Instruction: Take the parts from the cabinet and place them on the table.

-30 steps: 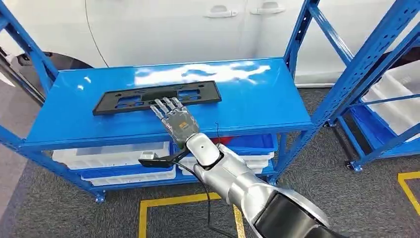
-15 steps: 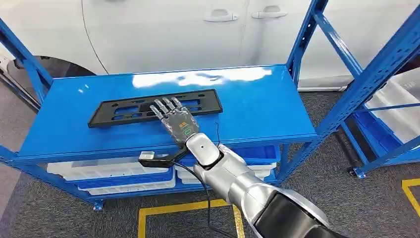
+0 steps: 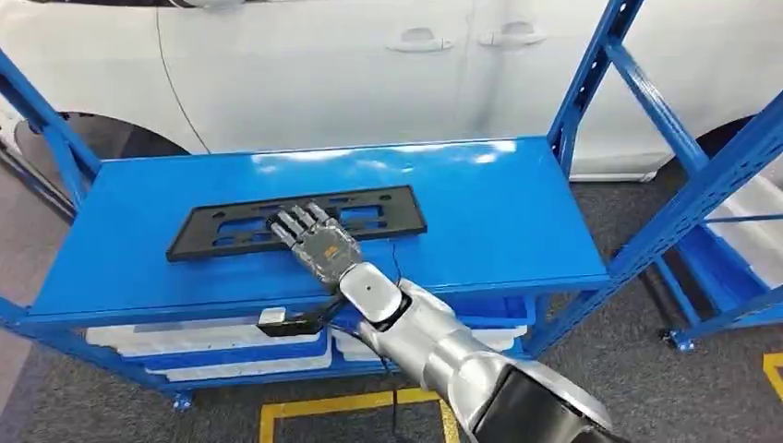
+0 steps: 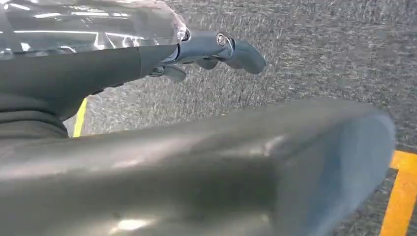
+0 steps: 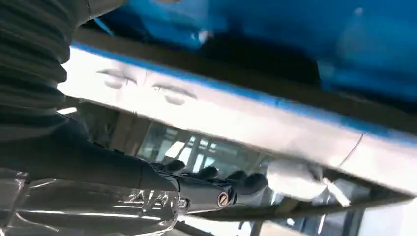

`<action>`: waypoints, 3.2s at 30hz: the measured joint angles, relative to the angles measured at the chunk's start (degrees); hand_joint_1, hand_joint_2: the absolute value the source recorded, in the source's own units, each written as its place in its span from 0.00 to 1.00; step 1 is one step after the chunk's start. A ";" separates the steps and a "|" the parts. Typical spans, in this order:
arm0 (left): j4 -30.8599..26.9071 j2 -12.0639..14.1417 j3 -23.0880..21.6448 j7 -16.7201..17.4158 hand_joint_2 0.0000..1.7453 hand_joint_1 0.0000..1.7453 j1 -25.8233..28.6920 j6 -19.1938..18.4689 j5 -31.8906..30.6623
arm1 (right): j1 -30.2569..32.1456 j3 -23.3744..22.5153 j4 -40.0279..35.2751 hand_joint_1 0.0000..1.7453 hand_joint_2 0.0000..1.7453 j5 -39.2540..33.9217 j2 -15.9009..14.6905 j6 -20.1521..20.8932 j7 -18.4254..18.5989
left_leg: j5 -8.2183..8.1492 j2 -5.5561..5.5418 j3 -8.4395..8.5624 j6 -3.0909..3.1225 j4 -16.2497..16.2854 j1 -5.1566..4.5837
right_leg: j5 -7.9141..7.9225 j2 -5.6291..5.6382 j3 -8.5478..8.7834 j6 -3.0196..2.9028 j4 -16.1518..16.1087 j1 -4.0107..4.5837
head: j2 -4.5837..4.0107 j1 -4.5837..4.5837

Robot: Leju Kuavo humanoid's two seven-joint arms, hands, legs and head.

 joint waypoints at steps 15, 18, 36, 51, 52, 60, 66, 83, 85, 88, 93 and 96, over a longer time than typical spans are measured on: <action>0.09 -0.13 0.22 -0.55 0.00 0.00 0.15 -0.13 0.00 | 1.48 7.43 -2.20 0.00 1.00 -2.45 0.07 1.62 -1.68 | 4.97 0.35 -6.52 -0.72 0.34 0.72 | -5.60 0.07 7.39 1.46 -0.23 -1.00 | 0.00 -0.07; 0.09 -0.31 0.26 -0.63 0.00 0.00 0.13 -0.22 0.00 | 1.55 8.68 -2.97 0.00 1.00 -2.60 0.07 1.75 -1.75 | 4.55 0.20 -5.35 0.36 0.12 0.97 | -6.31 -0.10 7.13 2.38 1.80 -1.22 | -0.02 -0.07; 0.28 -0.55 0.74 -1.11 0.00 0.00 -0.06 -0.48 0.35 | 0.84 12.22 -3.21 1.00 1.00 -5.53 0.07 8.05 2.62 | -5.08 0.17 -6.45 -1.40 11.55 0.41 | -1.18 -0.41 3.13 -1.09 -0.71 -0.58 | 0.00 -0.02; 0.28 -0.42 0.83 -1.79 0.00 0.00 0.12 -0.44 0.46 | -0.20 13.13 -2.53 1.00 1.00 -8.61 -0.02 11.98 3.83 | 3.05 0.31 -4.54 0.27 0.66 1.14 | -9.09 -0.24 -1.49 2.49 11.17 -1.18 | 0.00 -0.02; 0.28 -0.37 0.85 -1.81 0.00 0.00 0.12 -0.44 0.57 | -0.09 13.13 -2.40 1.00 1.00 -8.61 -0.04 11.98 3.83 | 2.96 0.35 -4.55 0.39 0.68 1.07 | -10.88 -0.23 -3.97 2.60 16.09 -1.27 | 0.00 -0.02; 0.28 -0.55 0.85 -6.01 0.00 0.00 0.13 -1.68 0.52 | -0.35 13.37 -1.99 1.00 1.00 -9.81 -0.04 11.36 3.21 | 2.29 0.02 -3.99 -0.57 0.77 0.70 | -2.29 -0.33 1.92 1.24 1.13 -0.82 | 0.00 -0.02; 0.28 -0.55 0.74 -8.00 0.00 0.00 0.10 -1.88 -0.07 | -1.29 13.20 -1.70 1.00 1.00 -11.67 0.02 8.87 1.84 | -2.81 0.21 -7.37 -2.18 8.83 1.00 | -1.92 -0.31 2.86 -0.16 -0.19 -1.25 | -0.02 -0.02; 0.28 -0.35 1.42 -6.05 0.00 0.00 0.92 -4.44 1.53 | 3.13 -21.21 -54.57 1.00 1.00 -67.82 -14.43 17.59 -25.56 | 2.37 -0.42 -5.58 0.99 1.80 0.77 | -11.51 -0.19 -5.40 2.43 17.72 -0.94 | -0.02 0.00; 0.28 -0.33 1.90 -4.89 0.00 0.00 0.98 -4.90 1.75 | 7.17 -25.76 -63.45 1.00 1.00 -80.96 -16.35 26.36 -29.97 | 2.00 -0.47 -5.04 1.07 1.82 0.71 | -9.51 -0.21 -6.52 2.56 18.51 -1.04 | 0.00 0.00; 0.28 -0.42 2.27 -4.13 0.00 0.00 0.94 -5.09 2.10 | 12.25 -30.30 -75.57 1.00 1.00 -90.67 -17.57 36.95 -31.76 | 1.16 -0.44 -3.83 0.76 1.82 0.63 | -1.41 -0.29 -0.58 1.82 4.74 -0.97 | 0.00 0.00; 0.28 -0.44 2.54 -3.71 0.00 0.00 0.68 -5.05 2.03 | 19.13 -32.33 -85.67 1.00 1.00 -94.46 -17.90 43.64 -32.59 | 0.96 0.01 -3.44 -0.65 1.41 0.30 | -1.83 -0.13 0.76 0.80 1.61 -0.70 | -0.02 -0.02; 0.28 -0.33 2.54 -3.61 0.00 0.00 0.47 -4.90 1.70 | 21.13 -32.33 -88.02 1.00 1.00 -95.19 -17.90 45.07 -32.96 | -3.73 0.19 -5.30 -1.22 6.74 0.31 | -1.37 -0.46 1.08 0.06 0.91 -1.16 | -0.02 -0.02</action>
